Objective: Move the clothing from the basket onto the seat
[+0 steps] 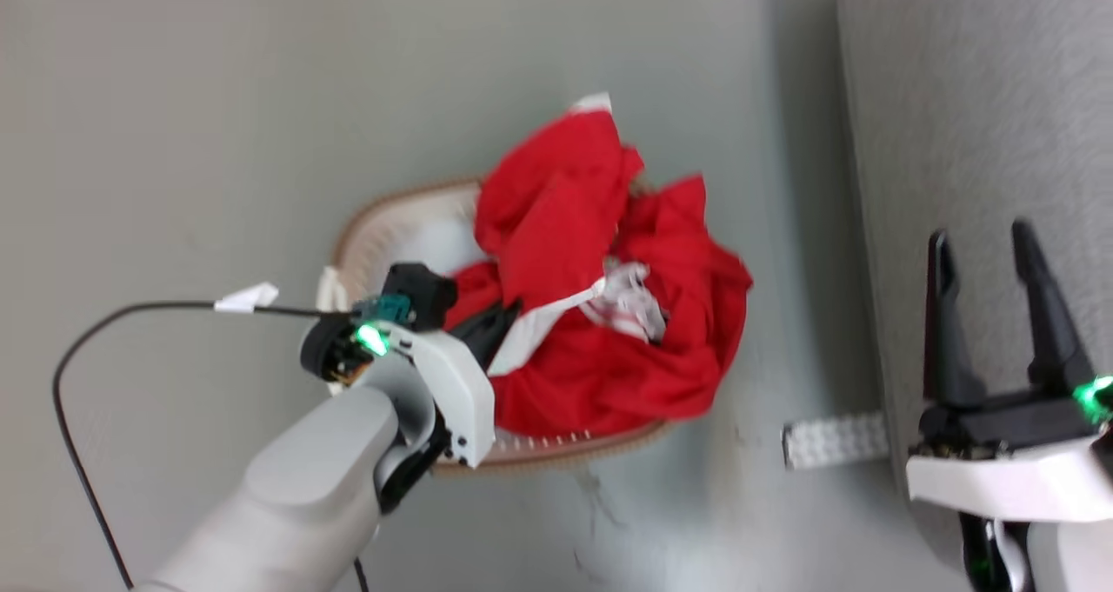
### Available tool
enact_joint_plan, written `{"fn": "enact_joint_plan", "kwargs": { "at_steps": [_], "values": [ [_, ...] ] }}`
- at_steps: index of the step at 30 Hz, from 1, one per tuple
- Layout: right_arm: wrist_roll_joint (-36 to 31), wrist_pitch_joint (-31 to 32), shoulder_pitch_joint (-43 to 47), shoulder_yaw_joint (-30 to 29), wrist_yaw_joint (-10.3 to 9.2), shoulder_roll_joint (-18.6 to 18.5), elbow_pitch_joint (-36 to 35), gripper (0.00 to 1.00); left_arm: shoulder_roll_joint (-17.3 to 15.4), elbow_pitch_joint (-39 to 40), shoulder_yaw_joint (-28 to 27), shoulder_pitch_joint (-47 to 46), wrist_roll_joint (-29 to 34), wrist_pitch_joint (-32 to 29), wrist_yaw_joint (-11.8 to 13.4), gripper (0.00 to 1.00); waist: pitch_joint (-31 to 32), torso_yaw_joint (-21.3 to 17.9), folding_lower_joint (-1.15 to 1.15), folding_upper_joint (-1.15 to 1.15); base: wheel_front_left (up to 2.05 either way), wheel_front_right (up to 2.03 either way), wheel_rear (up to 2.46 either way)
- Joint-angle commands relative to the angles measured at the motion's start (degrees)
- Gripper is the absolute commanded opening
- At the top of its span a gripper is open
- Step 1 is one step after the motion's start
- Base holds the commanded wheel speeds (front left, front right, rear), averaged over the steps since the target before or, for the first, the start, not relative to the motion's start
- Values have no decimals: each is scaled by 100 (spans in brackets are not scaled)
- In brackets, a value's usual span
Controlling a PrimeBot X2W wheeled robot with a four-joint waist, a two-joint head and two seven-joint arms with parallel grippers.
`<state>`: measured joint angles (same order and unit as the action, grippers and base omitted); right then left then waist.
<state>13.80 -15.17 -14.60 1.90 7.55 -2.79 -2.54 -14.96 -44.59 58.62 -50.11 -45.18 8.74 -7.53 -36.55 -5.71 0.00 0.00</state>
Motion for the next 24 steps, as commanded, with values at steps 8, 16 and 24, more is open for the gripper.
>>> {"fn": "enact_joint_plan", "kwargs": {
  "at_steps": [8, 16, 24],
  "values": [
    [61, 2, 593, 8, -12, -19, 444, 100, -171, 676, -43, 534, -365, -68, 107, 0, 1922, 556, 0, 0, 0, 0, 0],
    [150, 3, 896, 108, -12, -19, 711, 100, -419, 1885, -149, 869, -606, -448, 547, 0, 2723, 750, 0, 0, 0, 0, 0],
    [280, 2, 1105, 592, -12, -20, 672, 100, -839, 3257, -310, 1077, -788, -819, 1108, 0, 3261, 748, 0, 0, 0, 0, 0]
  ]
}}
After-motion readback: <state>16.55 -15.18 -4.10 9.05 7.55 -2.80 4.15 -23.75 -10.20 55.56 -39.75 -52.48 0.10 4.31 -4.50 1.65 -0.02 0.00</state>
